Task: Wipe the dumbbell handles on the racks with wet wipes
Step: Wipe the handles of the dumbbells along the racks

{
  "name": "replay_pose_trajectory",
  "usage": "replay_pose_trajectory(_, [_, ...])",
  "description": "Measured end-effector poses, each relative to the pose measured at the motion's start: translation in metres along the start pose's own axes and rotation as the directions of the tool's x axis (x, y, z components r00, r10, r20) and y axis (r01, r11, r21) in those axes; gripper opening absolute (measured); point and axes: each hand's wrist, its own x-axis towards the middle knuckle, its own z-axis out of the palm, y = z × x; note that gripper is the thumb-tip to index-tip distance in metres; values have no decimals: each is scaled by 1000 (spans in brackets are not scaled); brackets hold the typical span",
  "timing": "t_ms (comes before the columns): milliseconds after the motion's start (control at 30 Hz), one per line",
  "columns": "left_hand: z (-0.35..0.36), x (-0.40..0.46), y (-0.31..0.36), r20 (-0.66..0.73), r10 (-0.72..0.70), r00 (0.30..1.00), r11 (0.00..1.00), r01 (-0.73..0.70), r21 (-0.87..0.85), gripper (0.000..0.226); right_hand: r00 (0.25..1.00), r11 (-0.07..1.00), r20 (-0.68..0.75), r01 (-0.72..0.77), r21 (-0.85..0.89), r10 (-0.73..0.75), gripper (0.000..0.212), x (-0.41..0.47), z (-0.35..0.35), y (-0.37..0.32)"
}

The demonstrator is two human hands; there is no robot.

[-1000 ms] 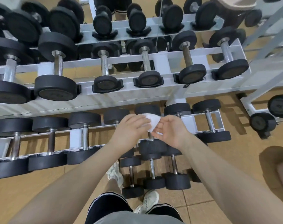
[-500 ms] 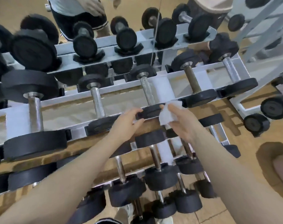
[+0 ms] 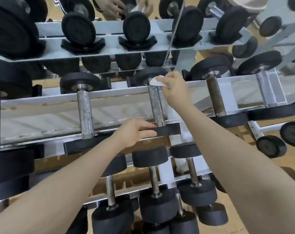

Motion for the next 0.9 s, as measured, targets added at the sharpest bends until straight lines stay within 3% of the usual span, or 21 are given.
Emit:
replay_pose_trajectory(167, [-7,1,0,52,-17,999,999,15,39,30,939,952,255,271,-143,-229,34,-17,-6,17])
replay_pose_trajectory(300, [-12,2,1,96,9,995,996,-18,93,29,738,954,656,284,-91,-157,28,-42,-25,18])
replay_pose_trajectory(333, [-13,2,1,111,13,994,995,-24,101,30,739,954,654,286,-87,-162,27,-42,-27,17])
replay_pose_trajectory(367, [-14,3,1,124,18,992,994,-32,107,30,794,945,576,309,-104,-196,26,-37,-27,15])
replay_pose_trajectory(433, [-16,6,-1,135,19,991,995,-32,95,30,925,934,275,314,-169,-261,30,-15,-25,11])
replay_pose_trajectory(500, [-16,7,-1,135,8,991,997,-18,77,30,971,962,83,235,-137,-225,31,6,-18,4])
replay_pose_trajectory(667, [-14,8,-2,125,12,992,998,-19,58,30,903,965,391,239,-109,-179,31,-5,-4,15])
replay_pose_trajectory(800, [-16,9,-3,128,33,991,997,-42,72,31,728,948,658,310,-69,-191,25,-41,-22,24])
replay_pose_trajectory(833, [-17,9,-3,128,37,991,996,-47,78,31,716,942,656,335,-20,-240,24,-46,-25,24])
replay_pose_trajectory(867, [-16,9,-3,124,38,992,996,-48,76,31,749,938,590,343,41,-300,25,-46,-28,25])
replay_pose_trajectory(900, [-16,9,-4,118,38,992,997,-46,65,31,828,950,468,297,100,-309,29,-42,-28,26])
